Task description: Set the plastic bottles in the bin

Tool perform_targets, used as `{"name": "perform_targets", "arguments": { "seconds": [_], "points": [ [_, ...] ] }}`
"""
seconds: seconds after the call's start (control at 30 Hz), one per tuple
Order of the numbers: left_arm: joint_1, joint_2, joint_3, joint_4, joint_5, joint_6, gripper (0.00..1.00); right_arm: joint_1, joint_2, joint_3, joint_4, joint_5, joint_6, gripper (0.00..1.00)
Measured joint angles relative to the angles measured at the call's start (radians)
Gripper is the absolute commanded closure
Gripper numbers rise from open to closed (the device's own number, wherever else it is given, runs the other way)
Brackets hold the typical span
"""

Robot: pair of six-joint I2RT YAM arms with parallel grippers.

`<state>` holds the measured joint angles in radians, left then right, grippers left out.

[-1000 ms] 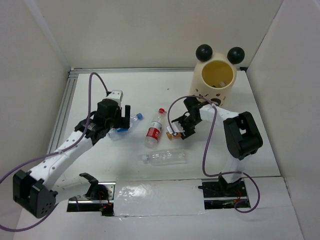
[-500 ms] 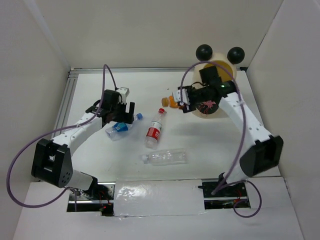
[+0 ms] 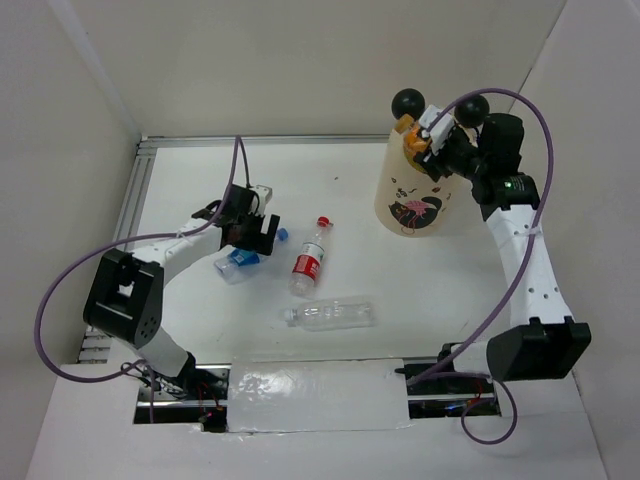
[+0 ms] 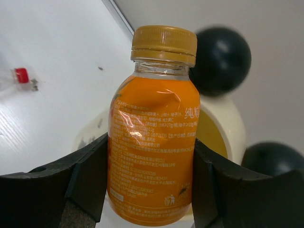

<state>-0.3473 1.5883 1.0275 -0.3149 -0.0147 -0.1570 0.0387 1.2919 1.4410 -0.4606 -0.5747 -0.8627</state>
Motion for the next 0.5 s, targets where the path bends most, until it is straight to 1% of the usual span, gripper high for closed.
{"name": "perform_targets", "arguments": {
  "seconds": [0.03, 0.13, 0.23, 0.27, 0.3, 0.5],
  "points": [
    [-0.001, 0.005, 0.0, -0.001, -0.007, 0.0, 0.0, -0.021, 0.013, -0.002, 0.006, 0.005, 0.011, 0.68],
    [-0.005, 0.016, 0.0, -0.003, -0.028, -0.003, 0.0, -0.079, 0.05, -0.008, 0.022, 0.004, 0.033, 0.61],
    [-0.005, 0.017, 0.0, -0.006, -0.042, -0.003, 0.0, -0.111, 0.079, -0.01, 0.029, -0.004, 0.036, 0.33],
    [-0.006, 0.018, 0.0, -0.006, -0.045, -0.003, 0.0, -0.115, 0.089, -0.01, 0.031, -0.006, 0.036, 0.19],
    [-0.007, 0.019, 0.0, -0.007, -0.048, -0.003, 0.0, -0.117, 0.1, -0.009, 0.032, -0.008, 0.039, 0.0],
    [-0.029, 0.032, -0.007, -0.01, -0.07, -0.003, 0.0, -0.165, 0.141, -0.009, 0.034, -0.063, 0.052, 0.0]
  ]
}}
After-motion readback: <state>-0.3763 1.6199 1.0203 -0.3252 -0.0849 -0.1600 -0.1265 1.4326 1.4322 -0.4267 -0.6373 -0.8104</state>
